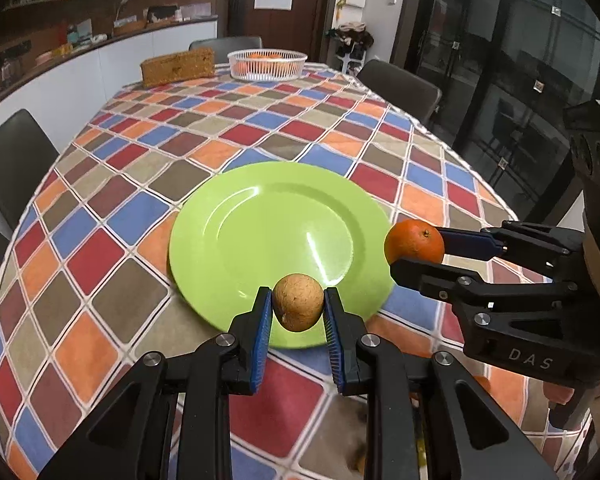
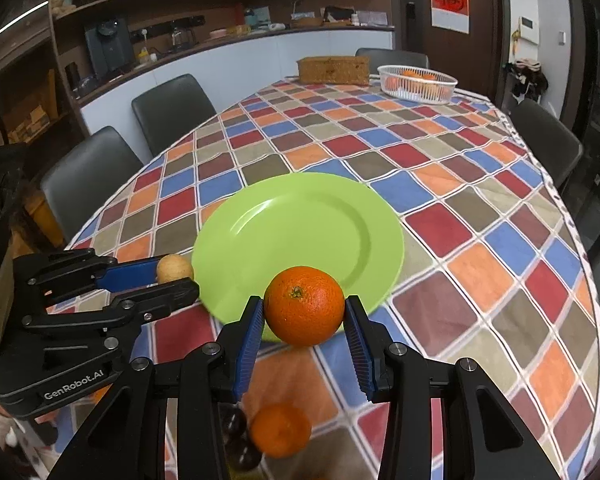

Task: Organize fruits
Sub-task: 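Carry both fruits over the green plate and open both tools to release them, then withdraw both open tools from the plate back toward the fruit cluster, then grasp a tangerine with the left tool while the right tool approaches a green fruit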

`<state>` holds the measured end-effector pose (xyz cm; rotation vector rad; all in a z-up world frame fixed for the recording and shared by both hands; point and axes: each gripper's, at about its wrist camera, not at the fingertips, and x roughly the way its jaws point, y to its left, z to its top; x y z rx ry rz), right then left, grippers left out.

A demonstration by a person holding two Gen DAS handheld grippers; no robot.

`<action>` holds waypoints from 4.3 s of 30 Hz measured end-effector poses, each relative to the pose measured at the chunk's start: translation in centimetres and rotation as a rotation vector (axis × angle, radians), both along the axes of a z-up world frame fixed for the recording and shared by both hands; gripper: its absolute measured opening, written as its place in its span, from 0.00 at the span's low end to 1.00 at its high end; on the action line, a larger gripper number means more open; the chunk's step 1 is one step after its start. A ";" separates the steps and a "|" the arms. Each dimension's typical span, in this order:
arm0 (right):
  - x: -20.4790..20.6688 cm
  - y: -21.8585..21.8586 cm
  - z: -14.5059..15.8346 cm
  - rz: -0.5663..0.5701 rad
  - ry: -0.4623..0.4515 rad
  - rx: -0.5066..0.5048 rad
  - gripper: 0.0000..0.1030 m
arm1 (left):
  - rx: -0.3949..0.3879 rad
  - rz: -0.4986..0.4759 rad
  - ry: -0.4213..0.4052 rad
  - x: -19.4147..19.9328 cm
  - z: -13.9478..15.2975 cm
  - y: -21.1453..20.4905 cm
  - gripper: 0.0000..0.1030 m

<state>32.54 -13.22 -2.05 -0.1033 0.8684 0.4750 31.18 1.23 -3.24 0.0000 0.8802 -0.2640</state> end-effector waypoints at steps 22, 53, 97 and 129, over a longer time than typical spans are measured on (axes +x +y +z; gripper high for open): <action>5.6 2.3 -4.5 0.021 0.119 -0.101 0.41 | 0.005 0.043 0.192 5.8 -4.4 1.3 0.33; -8.8 -0.6 5.3 -0.038 -0.145 0.039 0.63 | 0.057 0.129 -0.175 -10.7 6.9 1.6 0.72; -17.6 -1.1 -3.4 -0.068 -0.091 -0.084 0.68 | 0.159 0.204 -0.099 -19.7 -2.9 2.6 0.78; -14.5 -0.6 -6.3 -0.045 0.020 -0.070 0.29 | 0.099 0.183 0.021 -15.8 -5.8 2.9 0.36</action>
